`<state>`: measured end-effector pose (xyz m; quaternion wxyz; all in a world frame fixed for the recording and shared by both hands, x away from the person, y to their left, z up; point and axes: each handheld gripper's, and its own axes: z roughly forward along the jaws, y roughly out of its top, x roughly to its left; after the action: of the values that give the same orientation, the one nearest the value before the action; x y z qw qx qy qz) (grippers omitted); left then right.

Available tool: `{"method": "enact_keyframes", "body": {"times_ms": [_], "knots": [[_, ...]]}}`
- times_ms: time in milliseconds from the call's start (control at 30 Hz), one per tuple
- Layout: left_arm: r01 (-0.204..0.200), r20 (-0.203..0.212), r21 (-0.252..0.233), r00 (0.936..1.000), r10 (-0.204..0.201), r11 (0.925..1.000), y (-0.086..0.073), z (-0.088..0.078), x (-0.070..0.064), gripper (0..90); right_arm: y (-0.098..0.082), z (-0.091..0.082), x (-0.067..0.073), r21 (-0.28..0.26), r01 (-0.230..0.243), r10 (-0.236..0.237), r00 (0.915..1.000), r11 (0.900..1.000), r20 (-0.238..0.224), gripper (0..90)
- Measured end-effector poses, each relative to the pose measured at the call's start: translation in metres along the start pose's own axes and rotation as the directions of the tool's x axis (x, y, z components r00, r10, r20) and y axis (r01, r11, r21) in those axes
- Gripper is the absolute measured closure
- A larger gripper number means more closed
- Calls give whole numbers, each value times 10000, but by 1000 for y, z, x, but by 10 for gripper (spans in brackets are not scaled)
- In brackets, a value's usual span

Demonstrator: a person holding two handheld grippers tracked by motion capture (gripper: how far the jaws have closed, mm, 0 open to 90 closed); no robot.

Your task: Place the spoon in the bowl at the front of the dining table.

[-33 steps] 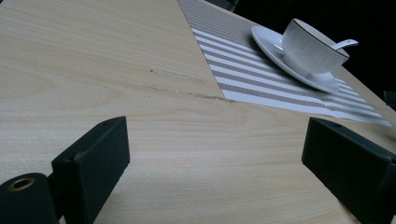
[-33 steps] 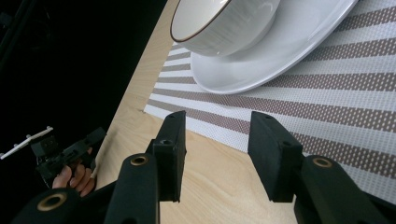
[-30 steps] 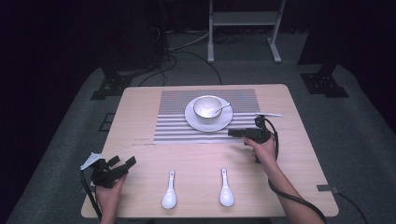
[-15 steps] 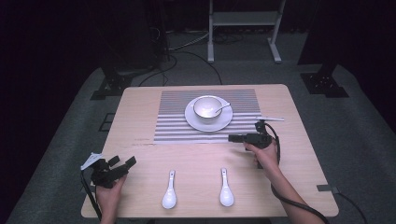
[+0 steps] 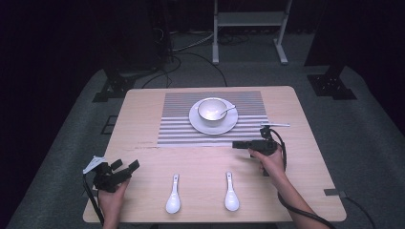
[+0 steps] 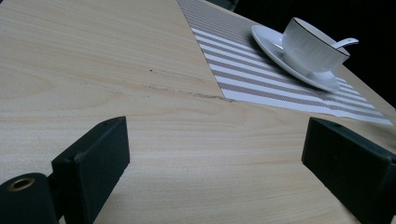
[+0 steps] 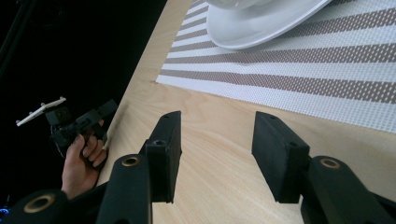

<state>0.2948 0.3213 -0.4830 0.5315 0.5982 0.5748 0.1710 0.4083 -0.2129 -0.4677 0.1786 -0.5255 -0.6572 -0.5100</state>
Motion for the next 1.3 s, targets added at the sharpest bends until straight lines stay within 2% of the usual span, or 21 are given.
{"method": "enact_keyframes", "body": {"times_ms": [500,800,1300], "knots": [[-53,-4,59,10000,53,10000,0,1,-1,63,-12,-9,1,-30,-17,17,9998,10000,-182,502],[-40,-10,41,10000,40,10000,0,1,-1,63,-17,-13,4,53,124,-123,9997,9999,-199,502],[-43,-25,40,10000,43,10000,0,1,-1,63,-31,-20,10,177,203,-194,9986,9996,-497,501]]}}
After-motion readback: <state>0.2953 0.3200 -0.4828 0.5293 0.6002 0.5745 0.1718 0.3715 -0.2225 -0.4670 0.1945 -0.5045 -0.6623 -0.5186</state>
